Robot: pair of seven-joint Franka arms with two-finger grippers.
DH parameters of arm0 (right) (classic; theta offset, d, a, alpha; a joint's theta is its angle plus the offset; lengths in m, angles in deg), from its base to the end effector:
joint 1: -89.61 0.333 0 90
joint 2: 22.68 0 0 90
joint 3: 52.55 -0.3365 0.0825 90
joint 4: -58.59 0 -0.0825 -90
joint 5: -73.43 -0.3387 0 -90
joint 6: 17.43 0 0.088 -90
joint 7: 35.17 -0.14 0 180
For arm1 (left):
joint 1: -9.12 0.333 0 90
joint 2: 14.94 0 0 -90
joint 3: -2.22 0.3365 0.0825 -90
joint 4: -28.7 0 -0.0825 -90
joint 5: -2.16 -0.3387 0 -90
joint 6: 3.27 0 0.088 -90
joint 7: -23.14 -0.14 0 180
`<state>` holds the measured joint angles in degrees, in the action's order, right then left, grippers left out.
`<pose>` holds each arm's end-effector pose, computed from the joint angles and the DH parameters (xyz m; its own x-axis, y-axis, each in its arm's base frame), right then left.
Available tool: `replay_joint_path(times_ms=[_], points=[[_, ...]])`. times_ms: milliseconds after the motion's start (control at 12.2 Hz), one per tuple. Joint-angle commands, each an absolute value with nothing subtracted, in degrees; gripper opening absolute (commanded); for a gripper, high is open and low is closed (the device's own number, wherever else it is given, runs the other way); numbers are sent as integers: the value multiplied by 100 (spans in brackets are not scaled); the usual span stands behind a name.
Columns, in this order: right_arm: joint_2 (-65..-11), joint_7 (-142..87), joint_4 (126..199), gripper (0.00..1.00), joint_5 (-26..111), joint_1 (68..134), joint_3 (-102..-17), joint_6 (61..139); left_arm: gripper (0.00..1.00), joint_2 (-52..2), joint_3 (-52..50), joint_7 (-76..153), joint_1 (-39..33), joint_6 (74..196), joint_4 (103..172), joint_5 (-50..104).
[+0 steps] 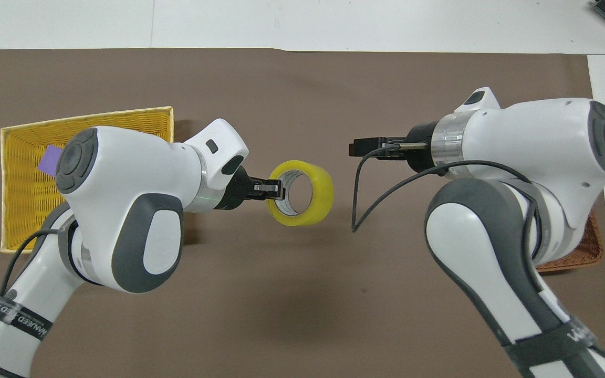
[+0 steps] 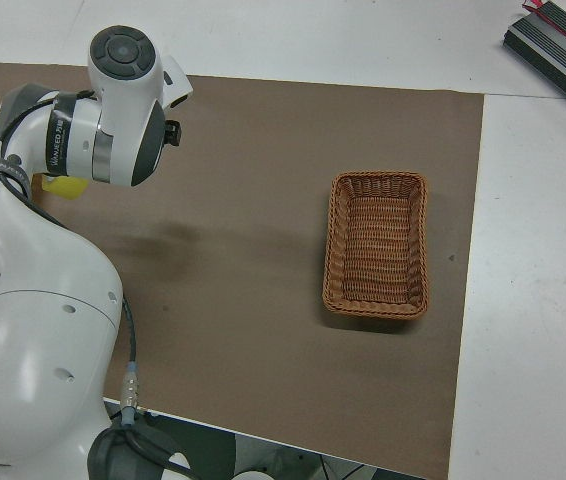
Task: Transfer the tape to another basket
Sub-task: 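Reach the right gripper to the tape roll held by the left gripper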
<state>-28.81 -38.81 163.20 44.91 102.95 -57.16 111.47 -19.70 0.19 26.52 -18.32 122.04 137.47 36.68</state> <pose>0.5572 0.2055 0.5169 0.9762 -0.0593 0.2088 0.0466 -0.8823 -0.4683 0.4813 -0.3126 0.4932 0.9888 -0.1270 0.0790 -0.1495 -0.8362 0.5276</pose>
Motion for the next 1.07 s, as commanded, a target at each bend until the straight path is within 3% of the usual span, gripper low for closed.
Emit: replay_joint_path(times_ms=[0,164,493,821,903,985], points=[[-3023,-4132,16186,100,3997,10654,-5720,11622,0,-1881,108,2701,-1945,12329,13838,3785],[-3085,-4071,16274,100,3828,10824,-5720,11836,0,-1881,108,2701,-1945,12321,13838,3785],[-3015,-3852,16380,100,3406,10877,-5729,11407,0,-1889,117,2710,-1945,12338,13830,3776],[-2927,-3563,16424,88,3406,10824,-5729,10520,0,-1959,117,2710,-1918,12593,13768,3776],[-2909,-3509,16424,76,3406,10815,-5720,10352,0,-1977,117,2710,-1910,12619,13751,3767],[-2883,-3578,16415,46,3406,10841,-5720,10255,0,-1986,117,2710,-1901,12654,13742,3758]])
